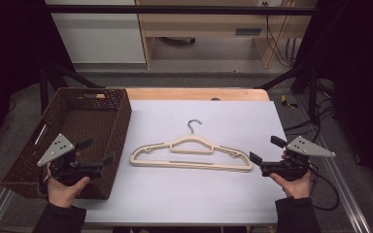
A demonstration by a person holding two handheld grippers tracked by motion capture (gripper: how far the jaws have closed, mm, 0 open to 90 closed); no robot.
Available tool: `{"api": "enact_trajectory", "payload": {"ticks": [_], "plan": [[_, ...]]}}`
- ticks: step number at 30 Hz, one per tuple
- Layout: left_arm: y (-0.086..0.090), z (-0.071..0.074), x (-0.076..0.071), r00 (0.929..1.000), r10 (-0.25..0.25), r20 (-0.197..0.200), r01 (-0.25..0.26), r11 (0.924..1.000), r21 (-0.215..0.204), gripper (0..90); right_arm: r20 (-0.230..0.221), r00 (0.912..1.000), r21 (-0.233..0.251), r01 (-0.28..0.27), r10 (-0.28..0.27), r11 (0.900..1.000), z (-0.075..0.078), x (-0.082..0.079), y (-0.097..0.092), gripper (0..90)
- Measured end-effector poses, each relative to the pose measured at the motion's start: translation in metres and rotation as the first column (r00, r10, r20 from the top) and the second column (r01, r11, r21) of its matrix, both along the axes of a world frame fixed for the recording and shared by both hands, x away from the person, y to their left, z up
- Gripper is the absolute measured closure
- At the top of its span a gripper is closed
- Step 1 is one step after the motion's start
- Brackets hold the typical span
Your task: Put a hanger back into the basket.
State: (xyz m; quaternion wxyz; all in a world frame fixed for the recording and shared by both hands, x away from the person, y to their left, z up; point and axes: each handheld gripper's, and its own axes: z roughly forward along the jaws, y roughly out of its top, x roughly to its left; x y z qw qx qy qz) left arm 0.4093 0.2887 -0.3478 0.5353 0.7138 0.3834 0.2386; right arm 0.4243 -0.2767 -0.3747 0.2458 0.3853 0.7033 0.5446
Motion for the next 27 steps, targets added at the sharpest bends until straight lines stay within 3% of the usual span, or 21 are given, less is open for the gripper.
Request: {"api": "enact_trajectory", "payload": {"ticks": [7, 17, 18, 23, 25, 27], "plan": [[0.0, -0.002, 0.002, 0.9999, -0.003, -0.01, 0.003, 1.0, 0.001, 5.2, -0.012, 0.9998, -0.016, -0.017, 0.017, 0.9997, -0.001, 0.002, 0.003, 1.9], [-0.002, -0.004, 0.004, 0.9999, -0.01, -0.014, 0.011, 0.9997, 0.02, 5.3, -0.049, 0.9975, -0.071, -0.055, 0.051, 0.996, -0.001, 0.02, 0.014, 3.8], [-0.003, -0.004, 0.004, 0.9999, -0.009, -0.015, 0.009, 0.9998, 0.015, 5.3, -0.071, 0.9955, -0.084, -0.069, 0.063, 0.9941, -0.002, 0.026, 0.019, 4.0], [-0.003, -0.004, 0.005, 0.9999, -0.009, -0.014, 0.009, 0.9996, 0.027, 5.5, -0.096, 0.9921, -0.119, -0.093, 0.082, 0.9886, -0.007, 0.044, 0.032, 7.2], [-0.003, -0.004, 0.005, 0.9999, -0.009, -0.014, 0.01, 0.9996, 0.028, 5.5, -0.139, 0.9854, -0.168, -0.121, 0.098, 0.9783, -0.014, 0.061, 0.045, 8.6], [-0.004, -0.005, 0.005, 0.9998, -0.012, -0.016, 0.012, 0.9994, 0.032, 5.5, -0.16, 0.9808, -0.187, -0.141, 0.111, 0.9723, -0.017, 0.071, 0.051, 10.6]]}}
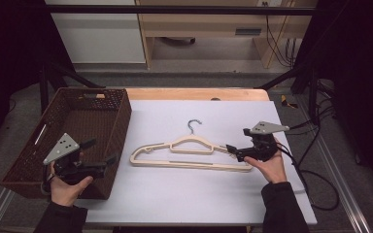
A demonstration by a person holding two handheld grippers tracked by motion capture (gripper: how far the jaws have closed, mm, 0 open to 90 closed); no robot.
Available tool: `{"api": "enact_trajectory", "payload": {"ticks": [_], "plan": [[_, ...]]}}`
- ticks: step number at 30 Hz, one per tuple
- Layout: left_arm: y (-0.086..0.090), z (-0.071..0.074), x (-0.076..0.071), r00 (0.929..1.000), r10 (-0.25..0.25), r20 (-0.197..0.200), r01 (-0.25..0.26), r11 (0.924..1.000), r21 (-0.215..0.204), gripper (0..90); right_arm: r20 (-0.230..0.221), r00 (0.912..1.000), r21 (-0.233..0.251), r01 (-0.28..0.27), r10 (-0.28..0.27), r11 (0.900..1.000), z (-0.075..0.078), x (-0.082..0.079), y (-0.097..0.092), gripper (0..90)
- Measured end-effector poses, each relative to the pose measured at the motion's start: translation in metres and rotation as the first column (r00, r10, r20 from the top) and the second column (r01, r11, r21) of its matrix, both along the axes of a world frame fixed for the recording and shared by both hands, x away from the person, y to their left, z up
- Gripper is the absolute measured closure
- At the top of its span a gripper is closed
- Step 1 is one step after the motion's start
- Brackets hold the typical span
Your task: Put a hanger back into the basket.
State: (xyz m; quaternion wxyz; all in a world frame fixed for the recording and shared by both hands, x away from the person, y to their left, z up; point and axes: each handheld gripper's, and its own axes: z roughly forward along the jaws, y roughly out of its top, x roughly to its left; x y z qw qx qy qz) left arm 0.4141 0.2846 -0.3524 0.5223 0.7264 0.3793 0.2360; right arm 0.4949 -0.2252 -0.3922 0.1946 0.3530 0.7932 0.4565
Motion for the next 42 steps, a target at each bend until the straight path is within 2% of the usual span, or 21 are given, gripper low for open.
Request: {"api": "enact_trajectory", "payload": {"ticks": [4, 5, 6, 7, 12, 19, 21, 23, 26, 27, 30, 32, 33, 34, 36, 37, 38, 40, 42], "plan": [[-0.001, -0.001, 0.0, 1.0, -0.004, -0.001, 0.004, 1.0, 0.006, 5.6, -0.048, 0.9985, -0.047, -0.028, 0.025, 0.9985, -0.01, 0.02, 0.01, 14.5], [-0.002, -0.001, 0.0, 1.0, -0.006, -0.003, 0.006, 0.9999, 0.009, 5.6, -0.072, 0.9971, -0.056, -0.03, 0.026, 0.998, -0.013, 0.024, 0.012, 15.0], [-0.002, -0.001, 0.0, 1.0, -0.006, -0.003, 0.006, 0.9999, 0.009, 5.6, -0.072, 0.9971, -0.056, -0.03, 0.026, 0.998, -0.013, 0.024, 0.012, 15.0], [-0.002, 0.0, 0.0, 1.0, -0.007, -0.002, 0.007, 0.9999, 0.01, 5.6, -0.099, 0.9947, -0.081, -0.038, 0.03, 0.996, -0.019, 0.033, 0.015, 16.6], [-0.002, -0.001, 0.0, 1.0, -0.008, -0.003, 0.008, 0.9999, 0.013, 5.8, -0.128, 0.991, -0.116, -0.055, 0.04, 0.9917, -0.03, 0.046, 0.019, 21.4], [-0.005, -0.002, 0.002, 0.9999, -0.014, -0.008, 0.014, 0.9997, 0.02, 6.0, -0.178, 0.9827, -0.16, -0.082, 0.053, 0.9838, -0.05, 0.058, 0.026, 30.5], [-0.005, -0.003, 0.002, 0.9998, -0.015, -0.011, 0.015, 0.9997, 0.02, 6.1, -0.197, 0.9784, -0.191, -0.1, 0.062, 0.9766, -0.055, 0.06, 0.028, 34.0], [-0.006, -0.003, 0.002, 0.9998, -0.016, -0.01, 0.017, 0.9996, 0.024, 6.2, -0.217, 0.9738, -0.191, -0.11, 0.067, 0.9754, -0.058, 0.061, 0.03, 37.1], [-0.007, -0.002, 0.001, 0.9998, -0.018, -0.008, 0.018, 0.9995, 0.025, 6.3, -0.229, 0.9701, -0.216, -0.131, 0.08, 0.9675, -0.063, 0.065, 0.031, 42.1], [-0.007, -0.002, 0.001, 0.9998, -0.018, -0.008, 0.018, 0.9995, 0.025, 6.3, -0.254, 0.9649, -0.219, -0.126, 0.068, 0.9676, -0.065, 0.065, 0.033, 44.9], [-0.006, -0.003, 0.001, 0.9998, -0.019, -0.009, 0.019, 0.9996, 0.023, 6.5, -0.26, 0.962, -0.234, -0.146, 0.083, 0.9612, -0.069, 0.067, 0.033, 51.7], [-0.006, -0.003, 0.002, 0.9997, -0.019, -0.012, 0.02, 0.9995, 0.023, 6.6, -0.277, 0.9567, -0.223, -0.155, 0.09, 0.9623, -0.071, 0.068, 0.033, 55.6], [-0.007, -0.003, 0.002, 0.9997, -0.02, -0.013, 0.02, 0.9995, 0.024, 6.6, -0.278, 0.955, -0.235, -0.172, 0.103, 0.9566, -0.072, 0.069, 0.031, 57.4], [-0.007, -0.003, 0.002, 0.9997, -0.021, -0.013, 0.021, 0.9995, 0.026, 6.6, -0.284, 0.9525, -0.228, -0.179, 0.111, 0.957, -0.073, 0.07, 0.03, 59.2], [-0.007, -0.003, 0.002, 0.9997, -0.022, -0.014, 0.023, 0.9994, 0.026, 6.7, -0.286, 0.9514, -0.235, -0.185, 0.113, 0.9543, -0.075, 0.07, 0.029, 60.5], [-0.008, -0.004, 0.002, 0.9996, -0.024, -0.014, 0.025, 0.9994, 0.026, 6.7, -0.297, 0.9488, -0.213, -0.175, 0.107, 0.9612, -0.075, 0.071, 0.027, 63.5], [-0.008, -0.004, 0.002, 0.9996, -0.026, -0.015, 0.026, 0.9993, 0.027, 6.7, -0.294, 0.9499, -0.216, -0.175, 0.107, 0.9607, -0.075, 0.071, 0.026, 64.6], [-0.009, -0.004, 0.003, 0.9995, -0.026, -0.016, 0.026, 0.9993, 0.027, 6.7, -0.277, 0.9524, -0.217, -0.191, 0.127, 0.9574, -0.076, 0.073, 0.024, 66.1], [-0.009, -0.005, 0.003, 0.9995, -0.028, -0.018, 0.028, 0.9992, 0.028, 6.7, -0.275, 0.9493, -0.214, -0.215, 0.153, 0.9528, -0.076, 0.073, 0.023, 69.0]]}}
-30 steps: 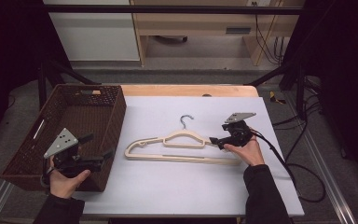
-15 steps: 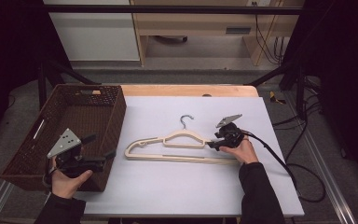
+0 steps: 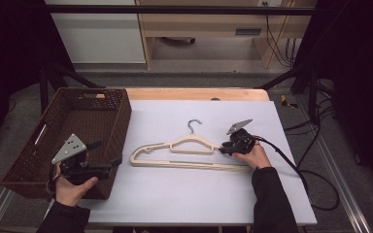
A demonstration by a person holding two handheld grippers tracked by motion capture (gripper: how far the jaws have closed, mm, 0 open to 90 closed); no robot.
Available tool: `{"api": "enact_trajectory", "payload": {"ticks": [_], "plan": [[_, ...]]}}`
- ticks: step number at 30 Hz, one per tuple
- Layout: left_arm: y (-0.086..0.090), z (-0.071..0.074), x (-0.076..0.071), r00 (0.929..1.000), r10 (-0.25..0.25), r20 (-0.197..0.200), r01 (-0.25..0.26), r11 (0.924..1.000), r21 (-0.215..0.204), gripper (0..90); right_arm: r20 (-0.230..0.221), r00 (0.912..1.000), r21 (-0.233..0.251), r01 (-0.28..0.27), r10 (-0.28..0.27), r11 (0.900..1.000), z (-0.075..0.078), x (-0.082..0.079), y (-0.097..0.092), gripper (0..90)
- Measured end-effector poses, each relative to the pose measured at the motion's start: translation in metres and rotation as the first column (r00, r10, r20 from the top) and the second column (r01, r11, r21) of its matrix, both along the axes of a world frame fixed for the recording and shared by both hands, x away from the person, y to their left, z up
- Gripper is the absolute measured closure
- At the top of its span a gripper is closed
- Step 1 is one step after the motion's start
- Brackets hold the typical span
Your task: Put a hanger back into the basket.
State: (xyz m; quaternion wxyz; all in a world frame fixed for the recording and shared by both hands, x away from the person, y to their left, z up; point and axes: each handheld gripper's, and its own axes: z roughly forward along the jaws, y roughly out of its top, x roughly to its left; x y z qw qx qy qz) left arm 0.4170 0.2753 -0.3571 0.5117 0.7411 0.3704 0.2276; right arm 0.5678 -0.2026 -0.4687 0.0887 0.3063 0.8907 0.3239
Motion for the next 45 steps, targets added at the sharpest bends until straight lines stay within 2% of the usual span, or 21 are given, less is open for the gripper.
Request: {"api": "enact_trajectory", "payload": {"ticks": [4, 5, 6, 18, 24, 31, 40, 42, 45], "plan": [[0.0, -0.001, 0.001, 1.0, -0.001, -0.002, 0.001, 1.0, 0.003, 6.8, 0.005, 0.9998, -0.018, -0.017, 0.017, 0.9997, 0.001, -0.001, 0.0, 71.5], [0.0, 0.0, 0.001, 1.0, -0.001, -0.002, 0.001, 1.0, 0.004, 6.8, 0.013, 0.9989, -0.021, -0.045, 0.045, 0.9988, 0.001, -0.001, -0.001, 73.6], [0.0, 0.0, 0.001, 1.0, 0.0, -0.001, 0.0, 1.0, 0.003, 6.8, 0.012, 0.9991, -0.028, -0.039, 0.04, 0.9988, 0.002, -0.002, -0.002, 74.3], [-0.001, -0.001, 0.001, 1.0, 0.004, -0.005, -0.004, 0.9999, 0.01, 7.1, 0.012, 0.998, -0.009, -0.062, 0.063, 0.998, 0.009, -0.01, -0.003, 77.1], [-0.002, -0.001, 0.001, 1.0, 0.003, -0.006, -0.002, 0.9999, 0.013, 7.1, 0.011, 0.9982, -0.009, -0.059, 0.059, 0.9982, 0.013, -0.013, -0.004, 77.6], [-0.003, -0.002, 0.001, 1.0, 0.001, -0.009, -0.001, 0.9999, 0.017, 7.2, -0.03, 0.9978, -0.009, -0.059, 0.058, 0.9982, 0.011, -0.012, -0.003, 77.8], [-0.005, -0.002, 0.0, 1.0, -0.002, -0.007, 0.002, 0.9998, 0.02, 7.2, -0.018, 0.9989, -0.02, -0.044, 0.044, 0.9988, 0.01, -0.009, -0.003, 77.1], [-0.005, -0.002, 0.001, 1.0, -0.001, -0.008, 0.002, 0.9998, 0.02, 7.2, -0.009, 0.9991, -0.001, -0.04, 0.04, 0.9992, 0.009, -0.007, -0.003, 77.1], [-0.004, -0.003, 0.001, 1.0, 0.0, -0.01, 0.001, 0.9998, 0.021, 7.2, -0.025, 0.9991, 0.003, -0.035, 0.035, 0.9994, 0.009, -0.007, -0.002, 77.8]]}}
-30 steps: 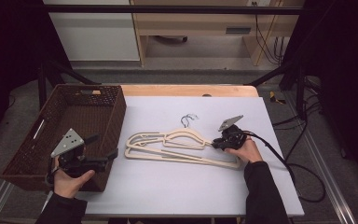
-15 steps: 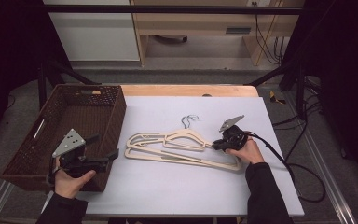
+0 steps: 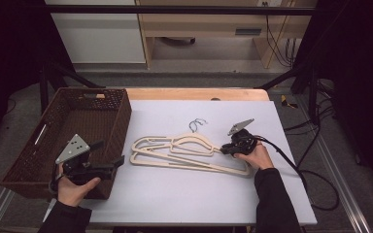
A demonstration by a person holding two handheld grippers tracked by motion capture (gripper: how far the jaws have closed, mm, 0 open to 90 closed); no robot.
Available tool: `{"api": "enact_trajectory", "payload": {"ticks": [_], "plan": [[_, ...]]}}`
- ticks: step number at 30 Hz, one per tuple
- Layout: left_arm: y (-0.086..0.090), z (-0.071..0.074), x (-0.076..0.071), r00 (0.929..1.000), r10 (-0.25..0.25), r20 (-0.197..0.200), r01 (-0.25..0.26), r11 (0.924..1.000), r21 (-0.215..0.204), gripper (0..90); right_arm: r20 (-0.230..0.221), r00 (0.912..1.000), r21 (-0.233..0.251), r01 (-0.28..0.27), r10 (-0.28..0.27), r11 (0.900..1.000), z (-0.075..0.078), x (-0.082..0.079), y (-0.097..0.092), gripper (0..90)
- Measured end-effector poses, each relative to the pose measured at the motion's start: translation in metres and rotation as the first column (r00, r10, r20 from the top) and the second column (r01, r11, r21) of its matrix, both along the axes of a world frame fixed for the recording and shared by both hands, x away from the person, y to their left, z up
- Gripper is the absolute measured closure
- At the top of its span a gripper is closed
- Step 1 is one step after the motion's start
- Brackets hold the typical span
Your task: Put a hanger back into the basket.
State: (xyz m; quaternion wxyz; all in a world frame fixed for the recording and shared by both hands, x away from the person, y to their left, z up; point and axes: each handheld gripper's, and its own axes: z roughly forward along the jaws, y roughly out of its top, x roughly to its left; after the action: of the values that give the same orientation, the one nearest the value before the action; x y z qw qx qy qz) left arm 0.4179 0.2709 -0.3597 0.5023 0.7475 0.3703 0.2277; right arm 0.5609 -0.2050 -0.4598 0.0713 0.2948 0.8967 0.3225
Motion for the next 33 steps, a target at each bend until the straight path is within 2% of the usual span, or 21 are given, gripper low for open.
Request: {"api": "enact_trajectory", "payload": {"ticks": [1, 2, 3, 4, 7, 9, 15, 16, 19, 20, 23, 24, 25, 26, 27, 28, 29, 30, 32, 33], "plan": [[0.0, 0.0, 0.0, 1.0, 0.0, 0.001, 0.0, 1.0, 0.001, 7.2, -0.003, 1.0, -0.002, -0.003, 0.003, 1.0, 0.0, 0.0, 0.0, 77.9], [0.0, 0.0, 0.0, 1.0, -0.001, 0.001, 0.001, 1.0, 0.0, 7.2, 0.013, 0.9999, -0.014, -0.01, 0.01, 0.9999, 0.001, 0.0, -0.001, 78.3], [0.0, 0.0, 0.0, 1.0, -0.001, 0.001, 0.001, 1.0, 0.0, 7.2, 0.013, 0.9999, -0.014, -0.01, 0.01, 0.9999, 0.001, 0.0, -0.001, 78.3], [0.0, 0.0, 0.0, 1.0, -0.002, 0.001, 0.002, 1.0, -0.002, 7.2, 0.031, 0.9992, -0.003, -0.024, 0.024, 0.9997, 0.003, -0.001, -0.002, 79.2], [-0.002, 0.0, 0.0, 1.0, -0.005, -0.001, 0.005, 1.0, 0.003, 7.2, 0.02, 0.9998, 0.015, -0.002, 0.002, 0.9999, 0.008, -0.005, -0.003, 79.4], [-0.003, 0.0, 0.0, 1.0, -0.006, -0.003, 0.006, 1.0, 0.004, 7.3, 0.027, 0.9996, 0.007, -0.014, 0.013, 0.9999, 0.01, -0.005, -0.005, 79.4], [-0.014, 0.001, 0.001, 0.9996, -0.024, -0.013, 0.024, 0.9997, 0.008, 8.1, 0.08, 0.9968, 0.02, 0.004, -0.005, 0.9998, 0.017, -0.015, -0.007, 79.5], [-0.023, 0.003, 0.002, 0.9992, -0.037, -0.015, 0.037, 0.9992, 0.014, 8.1, 0.101, 0.9949, 0.01, -0.002, 0.001, 0.9999, 0.02, -0.019, -0.008, 79.6], [-0.033, 0.005, 0.004, 0.9985, -0.051, -0.019, 0.052, 0.9983, 0.027, 8.1, 0.115, 0.9931, 0.009, 0.019, -0.02, 0.9998, 0.024, -0.027, -0.008, 79.6], [-0.043, 0.007, 0.007, 0.9976, -0.067, -0.02, 0.068, 0.997, 0.037, 8.1, 0.121, 0.9924, 0.017, 0.017, -0.019, 0.9997, 0.026, -0.03, -0.009, 79.6], [-0.052, 0.009, 0.011, 0.9966, -0.078, -0.023, 0.079, 0.996, 0.042, 8.1, 0.134, 0.9907, 0.013, 0.023, -0.025, 0.9997, 0.029, -0.035, -0.01, 79.6], [-0.061, 0.011, 0.015, 0.9955, -0.091, -0.027, 0.092, 0.9951, 0.036, 8.2, 0.145, 0.989, 0.006, 0.028, -0.028, 0.9996, 0.032, -0.04, -0.01, 79.6], [-0.061, 0.011, 0.015, 0.9955, -0.091, -0.027, 0.092, 0.9951, 0.036, 8.2, 0.145, 0.989, 0.006, 0.028, -0.028, 0.9996, 0.032, -0.04, -0.01, 79.6], [-0.067, 0.012, 0.018, 0.9941, -0.104, -0.03, 0.105, 0.9939, 0.035, 8.2, 0.161, 0.9869, 0.002, 0.009, -0.009, 1.0, 0.033, -0.041, -0.01, 79.6], [-0.071, 0.013, 0.02, 0.9933, -0.111, -0.032, 0.112, 0.9929, 0.039, 8.2, 0.166, 0.986, 0.005, 0.014, -0.014, 0.9999, 0.035, -0.045, -0.008, 79.6], [-0.081, 0.013, 0.025, 0.9915, -0.123, -0.041, 0.125, 0.9912, 0.043, 8.2, 0.175, 0.9845, 0.011, 0.001, -0.003, 0.9999, 0.037, -0.048, -0.005, 79.6], [-0.081, 0.013, 0.025, 0.9915, -0.123, -0.041, 0.125, 0.9912, 0.043, 8.2, 0.186, 0.9825, 0.002, -0.006, 0.006, 1.0, 0.038, -0.05, -0.005, 79.6], [-0.092, 0.011, 0.034, 0.9887, -0.136, -0.062, 0.139, 0.989, 0.05, 8.2, 0.194, 0.9809, 0.007, -0.016, 0.015, 0.9998, 0.038, -0.052, -0.003, 79.6], [-0.101, 0.008, 0.043, 0.9858, -0.144, -0.086, 0.15, 0.9868, 0.062, 8.5, 0.202, 0.9792, -0.003, -0.02, 0.02, 0.9998, 0.04, -0.055, -0.001, 79.6], [-0.101, 0.008, 0.043, 0.9858, -0.144, -0.086, 0.15, 0.9868, 0.062, 8.6, 0.201, 0.9793, 0.0, -0.024, 0.024, 0.9997, 0.04, -0.056, 0.0, 79.6]]}}
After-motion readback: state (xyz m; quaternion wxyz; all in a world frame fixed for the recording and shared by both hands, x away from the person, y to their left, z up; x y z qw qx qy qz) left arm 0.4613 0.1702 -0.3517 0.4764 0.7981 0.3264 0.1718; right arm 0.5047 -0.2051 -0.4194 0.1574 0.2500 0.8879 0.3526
